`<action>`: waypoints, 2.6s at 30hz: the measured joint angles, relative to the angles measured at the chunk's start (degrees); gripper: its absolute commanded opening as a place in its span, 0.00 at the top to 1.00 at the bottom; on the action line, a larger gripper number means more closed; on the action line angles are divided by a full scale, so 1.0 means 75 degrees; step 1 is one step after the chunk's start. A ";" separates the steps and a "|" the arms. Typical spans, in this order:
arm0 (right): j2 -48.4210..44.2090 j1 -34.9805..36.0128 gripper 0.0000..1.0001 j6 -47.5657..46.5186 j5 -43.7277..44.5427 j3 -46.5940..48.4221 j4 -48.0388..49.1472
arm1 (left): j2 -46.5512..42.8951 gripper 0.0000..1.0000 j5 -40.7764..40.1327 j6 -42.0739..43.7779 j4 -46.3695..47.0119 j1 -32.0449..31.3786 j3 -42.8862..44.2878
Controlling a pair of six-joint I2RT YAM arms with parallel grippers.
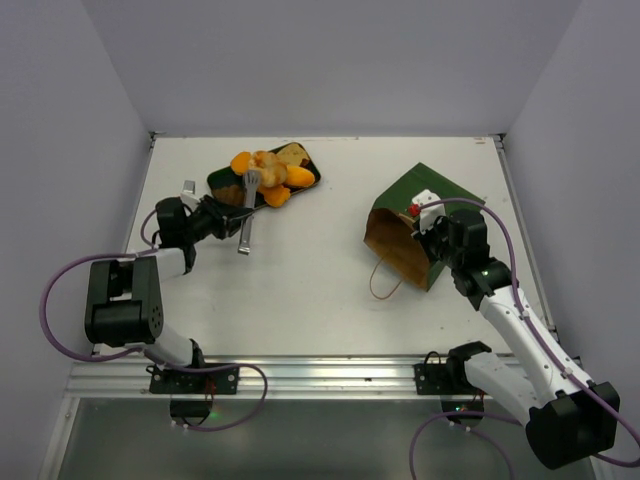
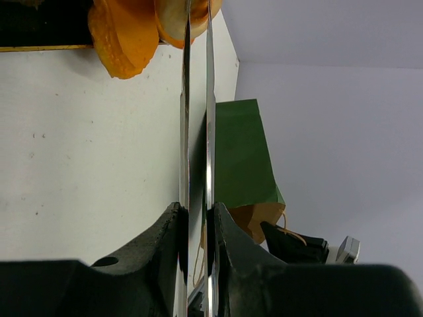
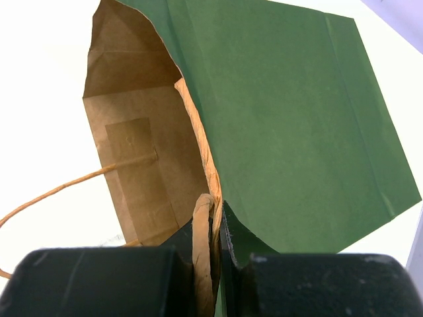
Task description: Take the fake bread out of the paper bag
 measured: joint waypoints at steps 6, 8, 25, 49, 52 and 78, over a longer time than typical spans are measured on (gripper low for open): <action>0.0000 0.0000 1.00 0.0000 -0.0003 0.0000 0.0000 | 0.0009 0.68 0.0029 0.0195 -0.0149 0.0125 0.0003; 0.0000 0.0000 1.00 0.0000 -0.0003 0.0000 0.0000 | 0.0009 0.64 0.0035 0.0245 -0.0213 0.0143 0.0012; 0.0000 -0.0003 1.00 0.0000 -0.0006 -0.0003 0.0000 | 0.0029 0.48 0.0015 0.0871 -0.1003 0.0149 0.0265; 0.0000 0.0000 1.00 0.0000 -0.0009 -0.0003 0.0000 | -0.0702 0.47 -0.0344 0.2066 -0.3179 0.0192 0.0525; 0.0000 -0.0003 1.00 0.0000 -0.0012 -0.0003 0.0000 | -0.0755 0.47 -0.0367 0.2162 -0.3322 0.0198 0.0525; -0.0015 -0.0003 1.00 -0.0006 -0.0032 -0.0003 -0.0003 | -0.2296 0.52 0.0023 0.2588 -0.3832 0.0198 -0.0306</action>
